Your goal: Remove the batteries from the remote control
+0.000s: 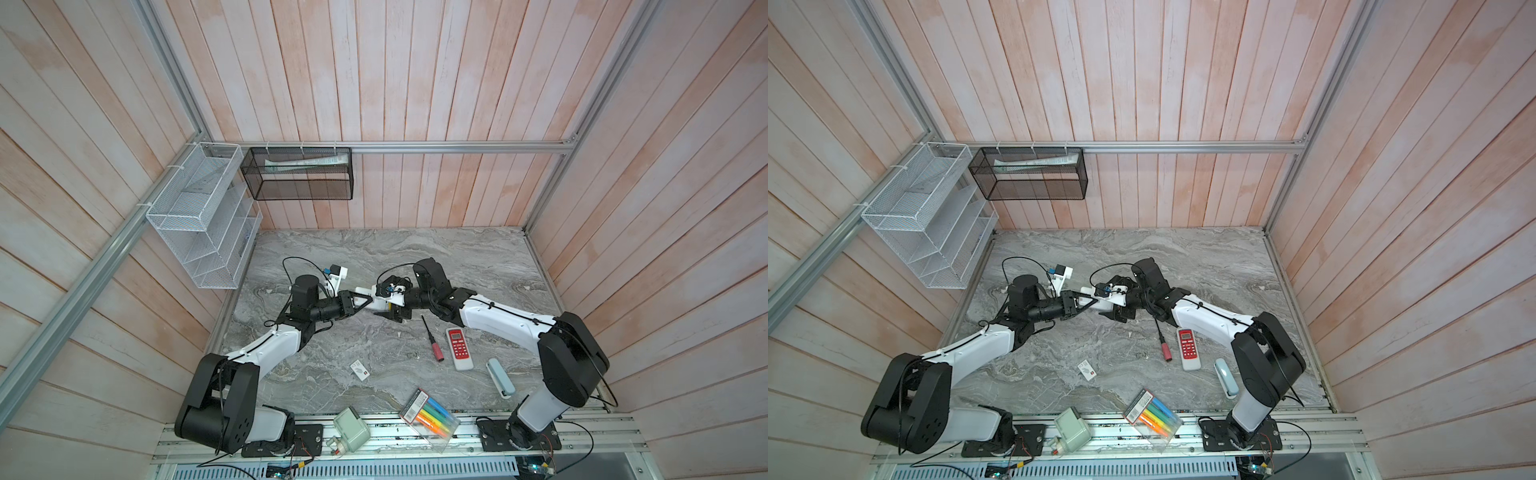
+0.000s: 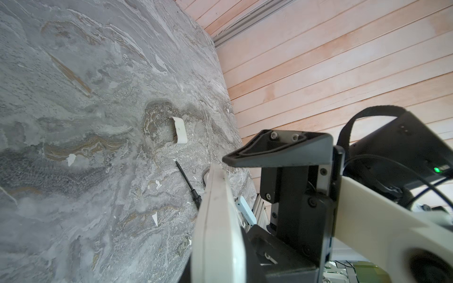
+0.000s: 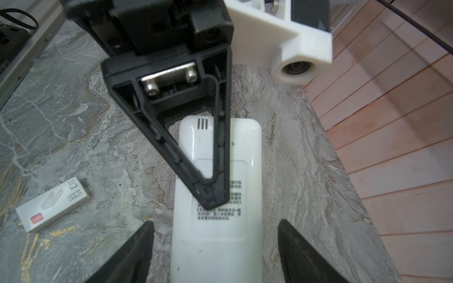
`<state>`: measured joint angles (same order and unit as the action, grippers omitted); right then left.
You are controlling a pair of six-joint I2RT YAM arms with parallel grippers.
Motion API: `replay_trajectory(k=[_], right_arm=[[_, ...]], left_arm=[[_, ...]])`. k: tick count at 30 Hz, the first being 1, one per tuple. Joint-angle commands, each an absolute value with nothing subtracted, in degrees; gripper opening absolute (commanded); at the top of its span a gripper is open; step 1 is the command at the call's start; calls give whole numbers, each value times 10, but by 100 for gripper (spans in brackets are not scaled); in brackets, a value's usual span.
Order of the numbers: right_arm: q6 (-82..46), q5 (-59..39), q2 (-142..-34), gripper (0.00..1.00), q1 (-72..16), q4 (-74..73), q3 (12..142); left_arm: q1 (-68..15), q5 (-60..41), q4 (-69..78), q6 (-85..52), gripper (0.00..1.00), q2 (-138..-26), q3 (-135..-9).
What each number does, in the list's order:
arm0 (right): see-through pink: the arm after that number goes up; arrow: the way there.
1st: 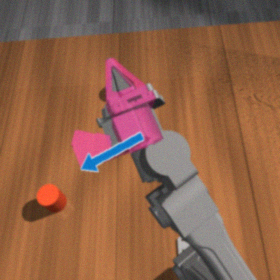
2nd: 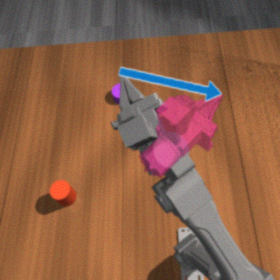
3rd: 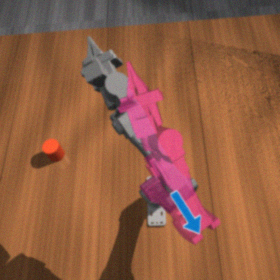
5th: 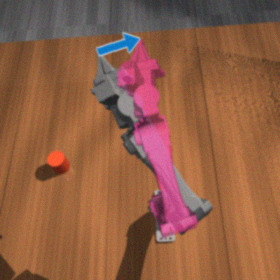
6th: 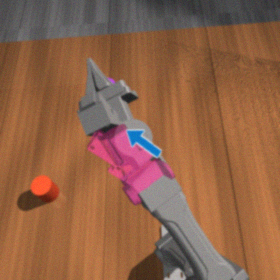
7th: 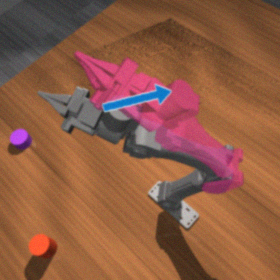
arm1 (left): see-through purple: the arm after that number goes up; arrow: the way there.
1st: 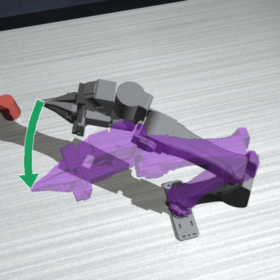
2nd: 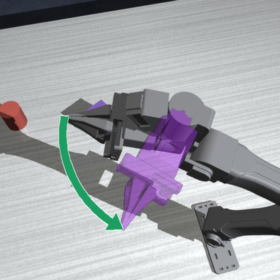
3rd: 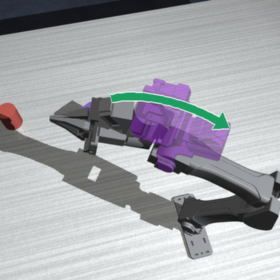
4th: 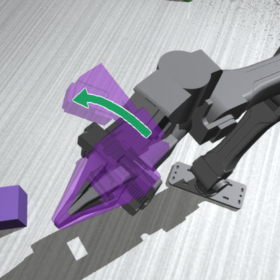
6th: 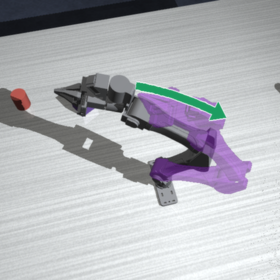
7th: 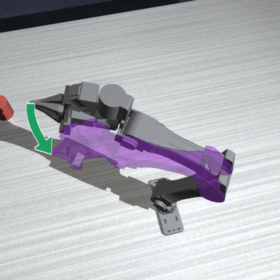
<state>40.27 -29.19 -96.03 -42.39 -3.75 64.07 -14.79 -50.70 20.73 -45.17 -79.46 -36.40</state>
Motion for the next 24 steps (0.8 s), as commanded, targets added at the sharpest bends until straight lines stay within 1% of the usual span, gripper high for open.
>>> replay_trajectory(k=[1, 5, 10, 15, 18, 19, 20, 22, 24], right_arm=[[403, -286, -984, 80, -429, -5, 676], [395, -289, -1008, 77, -432, 14, 705], [392, -286, -1016, 70, -435, 13, 711], [393, -280, -1020, 56, -438, 18, 716], [393, -280, -1021, 52, -438, 22, 719], [393, -280, -1021, 51, -438, 23, 719], [394, -280, -1021, 51, -438, 24, 719], [395, -279, -1021, 49, -438, 25, 719], [396, -278, -1022, 48, -438, 29, 718]], left_arm=[[-150, -511, 213, -436, 0, -778, -354], [-150, -508, 211, -436, 0, -776, -355], [-150, -501, 207, -437, 0, -778, -356], [-150, -499, 207, -439, 0, -780, -355], [-150, -497, 207, -440, 0, -780, -355], [-150, -496, 207, -442, 5, -781, -355], [-150, -496, 207, -442, 14, -782, -356], [-149, -495, 206, -442, 33, -782, -355], [-148, -491, 203, -442, 55, -779, -353]])
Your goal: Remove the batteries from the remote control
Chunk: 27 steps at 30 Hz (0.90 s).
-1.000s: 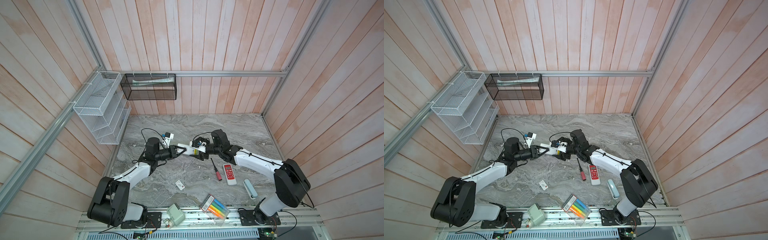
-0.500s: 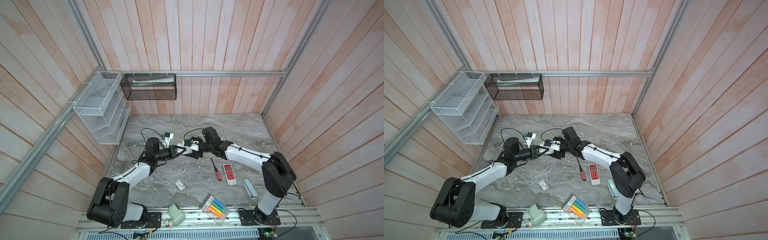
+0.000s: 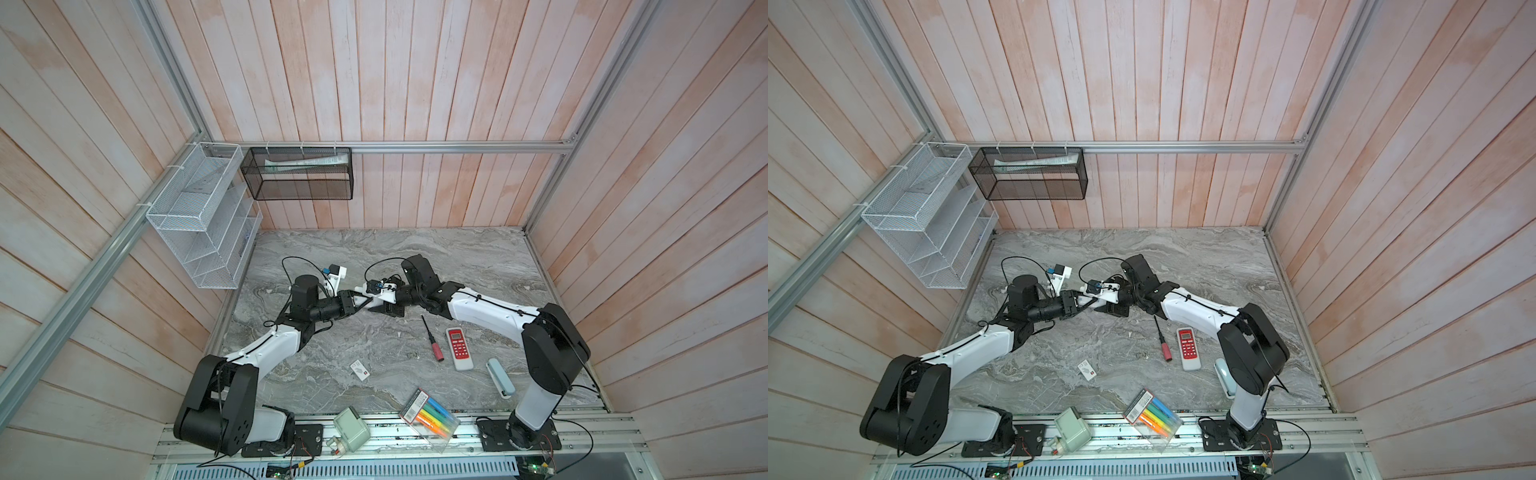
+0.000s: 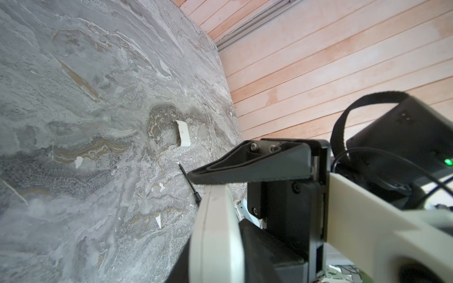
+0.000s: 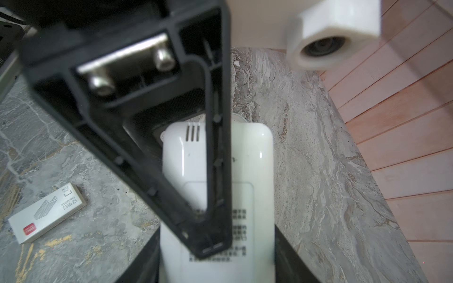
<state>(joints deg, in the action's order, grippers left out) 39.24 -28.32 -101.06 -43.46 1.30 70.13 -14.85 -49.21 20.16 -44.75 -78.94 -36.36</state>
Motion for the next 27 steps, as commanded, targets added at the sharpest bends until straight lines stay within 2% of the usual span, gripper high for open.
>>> replay_trajectory(k=[1, 3, 6, 10, 20, 27], right_arm=[[394, -273, -1022, 48, -438, 28, 717], [384, -261, -1023, 48, -436, 25, 714], [369, -257, -1024, 48, -430, 13, 703], [351, -260, -1028, 48, -417, 17, 695], [353, -246, -1069, 48, -389, 85, 685], [351, -274, -1116, 48, -394, 119, 701]], left_arm=[[-148, -487, 201, -441, 65, -776, -352], [-147, -473, 190, -437, 84, -769, -351], [-145, -449, 162, -426, 97, -758, -351], [-137, -414, 110, -409, 100, -738, -353], [-97, -307, 3, -396, 98, -655, -348], [-95, -294, -5, -394, 98, -617, -345]])
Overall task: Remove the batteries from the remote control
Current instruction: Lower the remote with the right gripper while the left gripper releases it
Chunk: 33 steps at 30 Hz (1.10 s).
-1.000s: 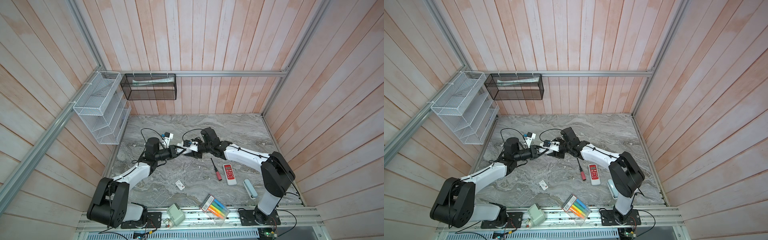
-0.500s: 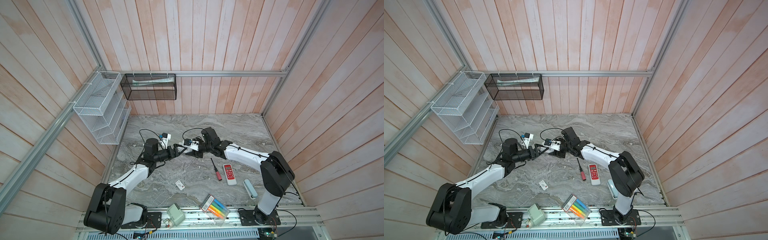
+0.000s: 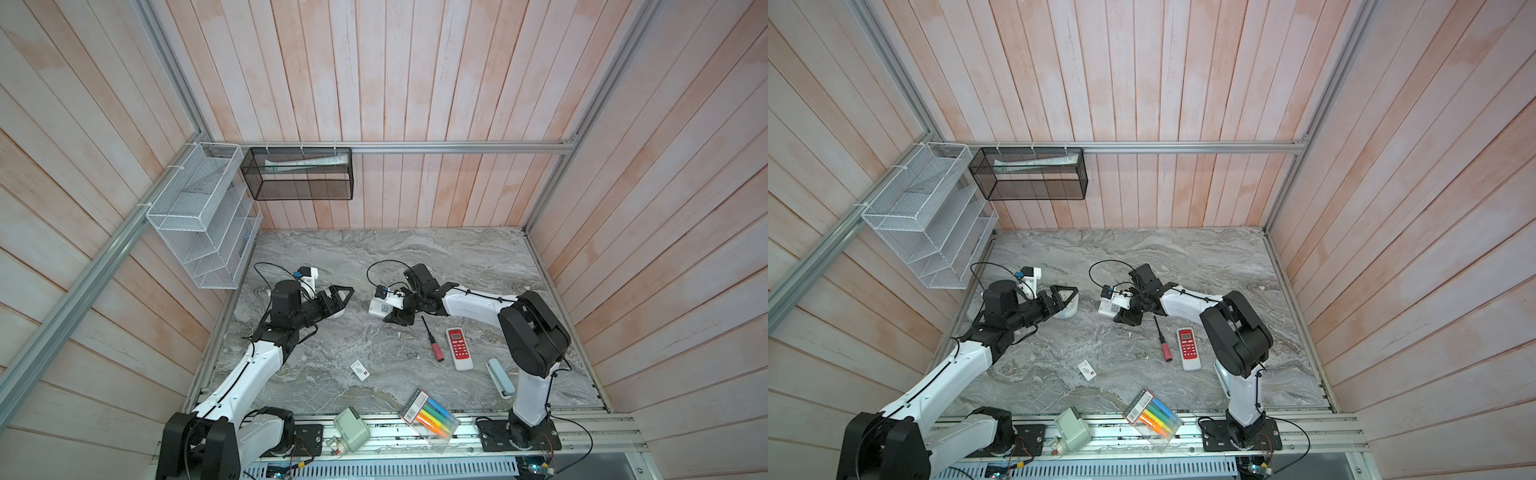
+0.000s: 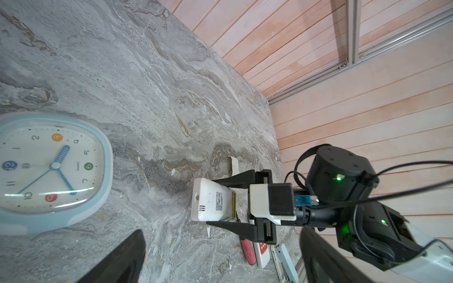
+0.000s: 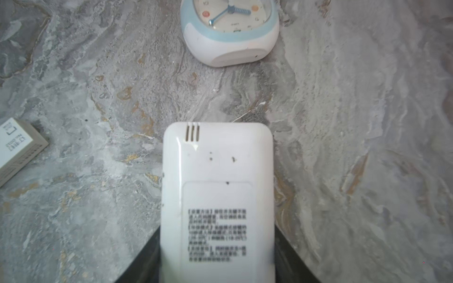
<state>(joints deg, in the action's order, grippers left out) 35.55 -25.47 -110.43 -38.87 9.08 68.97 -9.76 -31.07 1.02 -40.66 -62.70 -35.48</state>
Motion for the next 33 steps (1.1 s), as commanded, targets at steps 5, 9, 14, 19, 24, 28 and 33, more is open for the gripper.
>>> replay_trajectory(k=[5, 9, 14, 19, 24, 28, 33], right_arm=[[363, -276, -1133, 49, -399, 138, 710], [377, -278, -1143, 50, -401, 151, 716], [392, -278, -1163, 52, -402, 187, 742], [405, -276, -1179, 54, -404, 212, 762], [413, -270, -1191, 57, -409, 230, 774], [420, -250, -1203, 58, -414, 243, 782], [430, -202, -1215, 61, -425, 247, 782]], left_arm=[[-95, -300, 5, -395, 99, -620, -338], [-95, -305, 10, -397, 99, -627, -338], [-95, -308, 12, -396, 99, -633, -340], [-95, -310, 8, -389, 99, -636, -342], [-95, -310, 8, -387, 98, -637, -341], [-95, -313, 10, -385, 99, -641, -342], [-95, -314, 12, -384, 99, -644, -341]])
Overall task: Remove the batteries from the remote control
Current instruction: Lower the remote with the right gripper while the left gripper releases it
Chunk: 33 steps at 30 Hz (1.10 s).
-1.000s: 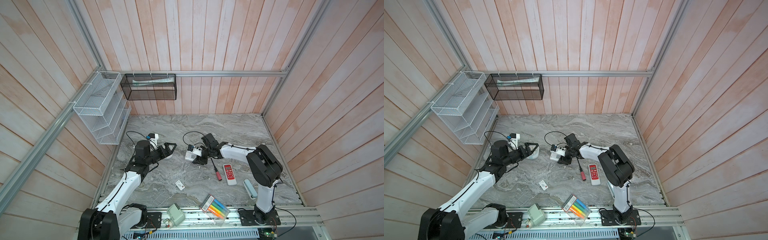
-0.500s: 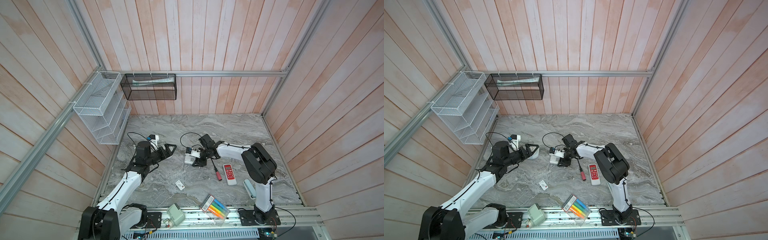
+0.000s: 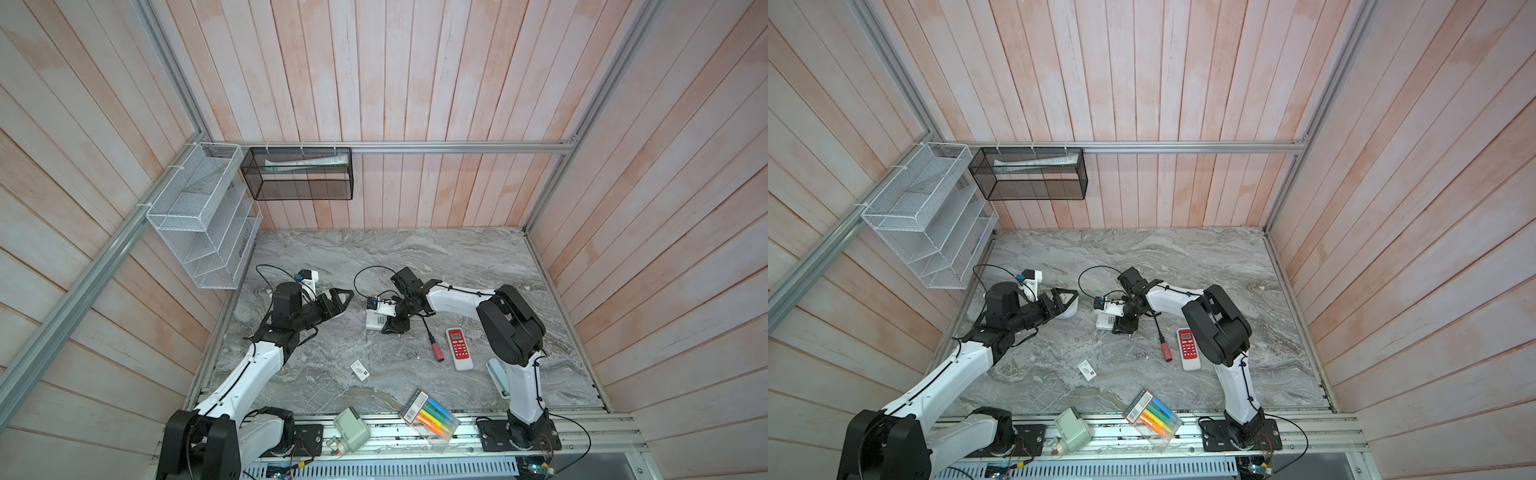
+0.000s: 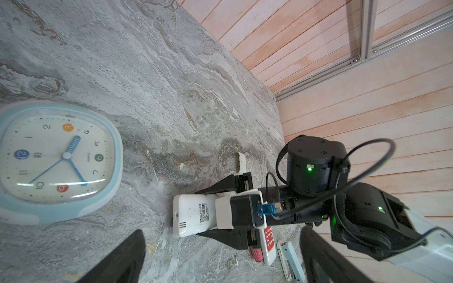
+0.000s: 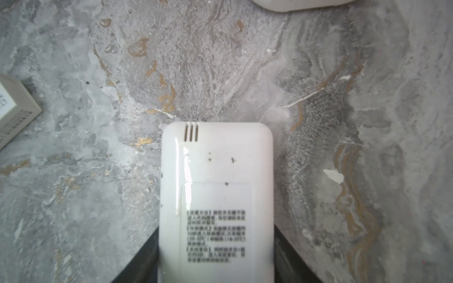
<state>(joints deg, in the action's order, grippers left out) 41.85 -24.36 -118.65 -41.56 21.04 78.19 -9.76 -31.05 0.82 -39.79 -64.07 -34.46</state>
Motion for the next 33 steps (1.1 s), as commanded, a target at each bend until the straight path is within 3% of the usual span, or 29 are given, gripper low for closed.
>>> replay_trajectory(k=[1, 14, 21, 27, 33], right_arm=[[433, -195, -1216, 62, -427, 246, 781], [428, -136, -1190, 71, -435, 171, 740], [402, -187, -1103, 74, -429, 101, 689], [318, -213, -1008, 73, -415, 24, 619], [152, -128, -934, 64, -407, -41, 560]], left_arm=[[-95, -314, 12, -384, 99, -644, -340], [-94, -315, 14, -383, 99, -644, -336], [-94, -318, 9, -382, 100, -639, -337], [-94, -320, 6, -378, 100, -636, -339], [-94, -328, 16, -382, 100, -641, -339]])
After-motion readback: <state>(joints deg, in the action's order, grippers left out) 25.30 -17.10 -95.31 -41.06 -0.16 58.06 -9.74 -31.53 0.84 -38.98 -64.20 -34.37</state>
